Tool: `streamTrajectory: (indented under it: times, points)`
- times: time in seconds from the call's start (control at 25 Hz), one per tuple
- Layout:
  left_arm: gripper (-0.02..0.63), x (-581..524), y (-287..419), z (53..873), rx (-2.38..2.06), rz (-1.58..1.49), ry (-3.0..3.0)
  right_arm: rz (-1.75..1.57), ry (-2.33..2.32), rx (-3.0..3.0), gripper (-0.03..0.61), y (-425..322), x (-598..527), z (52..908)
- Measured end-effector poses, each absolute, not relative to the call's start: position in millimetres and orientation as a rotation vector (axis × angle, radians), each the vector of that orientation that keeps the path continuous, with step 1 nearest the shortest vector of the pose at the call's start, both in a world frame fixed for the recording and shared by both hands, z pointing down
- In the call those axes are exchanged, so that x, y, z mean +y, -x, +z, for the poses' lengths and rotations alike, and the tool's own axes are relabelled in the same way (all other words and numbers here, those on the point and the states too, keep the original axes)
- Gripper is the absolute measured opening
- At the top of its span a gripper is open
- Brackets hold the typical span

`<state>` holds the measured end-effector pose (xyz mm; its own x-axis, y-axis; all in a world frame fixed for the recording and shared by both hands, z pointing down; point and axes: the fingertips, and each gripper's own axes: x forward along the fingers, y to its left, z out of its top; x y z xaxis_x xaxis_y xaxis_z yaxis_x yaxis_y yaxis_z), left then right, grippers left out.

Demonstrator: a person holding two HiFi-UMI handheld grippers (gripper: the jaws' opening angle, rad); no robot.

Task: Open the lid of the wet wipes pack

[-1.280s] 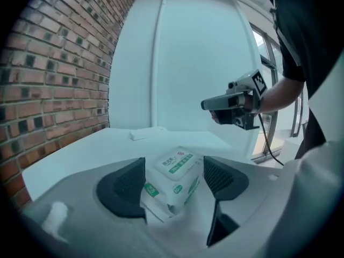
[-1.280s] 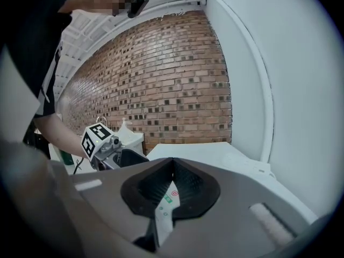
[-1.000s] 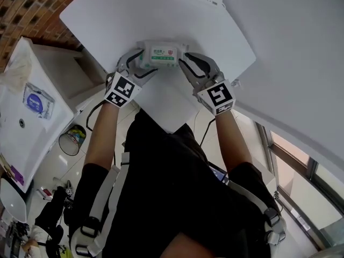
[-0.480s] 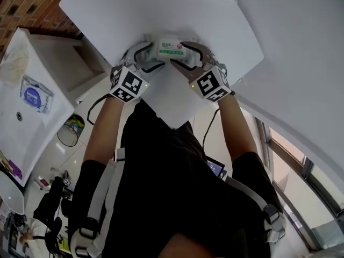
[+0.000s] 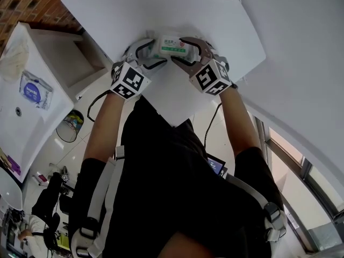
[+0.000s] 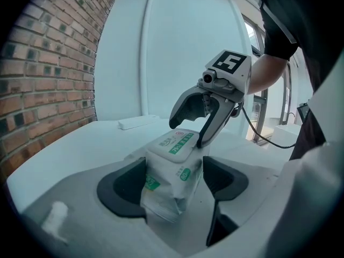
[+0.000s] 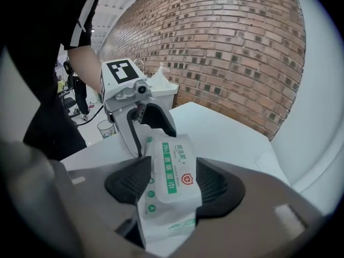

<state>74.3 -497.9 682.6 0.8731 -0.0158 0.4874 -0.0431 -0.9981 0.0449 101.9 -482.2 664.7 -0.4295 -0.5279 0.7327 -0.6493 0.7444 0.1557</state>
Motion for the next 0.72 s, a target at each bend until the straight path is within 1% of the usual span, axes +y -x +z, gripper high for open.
streamTrajectory:
  times: [0.28,0.72]
  points:
    - [0.341,-498.8,-74.2,683.0,-0.057,0.798,-2.985,0.156,-0.811,-2.113,0.256,-98.2,-483.5,672.3]
    - [0.336,-498.4,-74.2,683.7,-0.055,0.807,-2.959,0.304,-0.742,-2.170,0.233,-97.6,-485.4,671.8]
